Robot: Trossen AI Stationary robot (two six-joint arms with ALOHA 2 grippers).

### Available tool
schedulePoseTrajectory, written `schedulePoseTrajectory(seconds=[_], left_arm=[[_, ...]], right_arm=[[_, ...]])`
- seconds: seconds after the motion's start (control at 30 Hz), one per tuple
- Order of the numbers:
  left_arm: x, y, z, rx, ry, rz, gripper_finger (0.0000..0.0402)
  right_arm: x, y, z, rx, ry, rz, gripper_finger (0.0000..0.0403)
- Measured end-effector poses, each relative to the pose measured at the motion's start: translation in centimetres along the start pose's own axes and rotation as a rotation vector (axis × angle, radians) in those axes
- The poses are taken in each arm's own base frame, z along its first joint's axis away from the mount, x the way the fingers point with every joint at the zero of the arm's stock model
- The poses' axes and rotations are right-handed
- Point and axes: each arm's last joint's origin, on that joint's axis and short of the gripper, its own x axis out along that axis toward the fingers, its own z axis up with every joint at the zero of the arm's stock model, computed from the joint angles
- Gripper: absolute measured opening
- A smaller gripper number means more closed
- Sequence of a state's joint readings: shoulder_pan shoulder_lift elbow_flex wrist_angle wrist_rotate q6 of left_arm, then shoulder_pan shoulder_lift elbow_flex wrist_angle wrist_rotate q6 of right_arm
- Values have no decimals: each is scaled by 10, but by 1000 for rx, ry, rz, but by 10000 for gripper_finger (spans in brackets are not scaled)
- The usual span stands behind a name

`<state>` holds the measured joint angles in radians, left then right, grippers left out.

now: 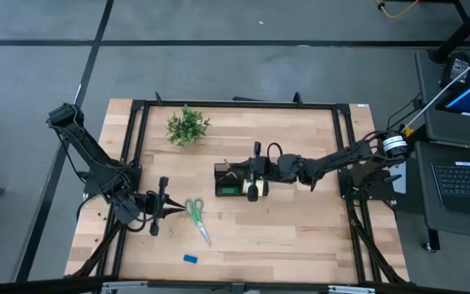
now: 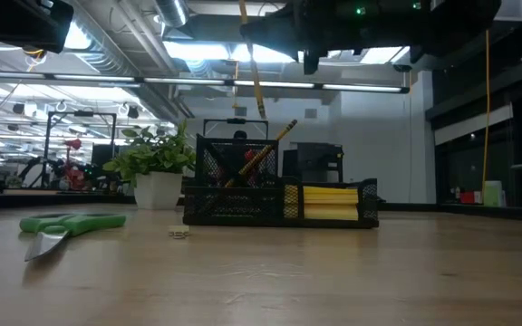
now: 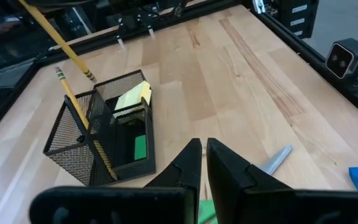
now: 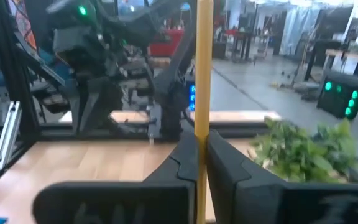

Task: Pick and place office supplies into organizer
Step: Put the yellow pencil into the black desk organizer

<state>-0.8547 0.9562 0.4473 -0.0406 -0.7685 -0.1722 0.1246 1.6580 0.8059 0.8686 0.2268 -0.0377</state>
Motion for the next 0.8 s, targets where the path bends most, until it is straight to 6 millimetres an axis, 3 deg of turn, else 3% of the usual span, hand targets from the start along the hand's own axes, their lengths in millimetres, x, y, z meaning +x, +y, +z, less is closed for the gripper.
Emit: schedulePoseTrajectory(seconds=[0.13, 0.8], left_arm=[[0, 0, 0, 0, 0, 0, 20], [0, 0, 0, 1, 0, 0, 20]], right_arm=[[4, -4, -5, -15, -12, -13, 17], [24, -18, -70, -87, 135, -59, 17]])
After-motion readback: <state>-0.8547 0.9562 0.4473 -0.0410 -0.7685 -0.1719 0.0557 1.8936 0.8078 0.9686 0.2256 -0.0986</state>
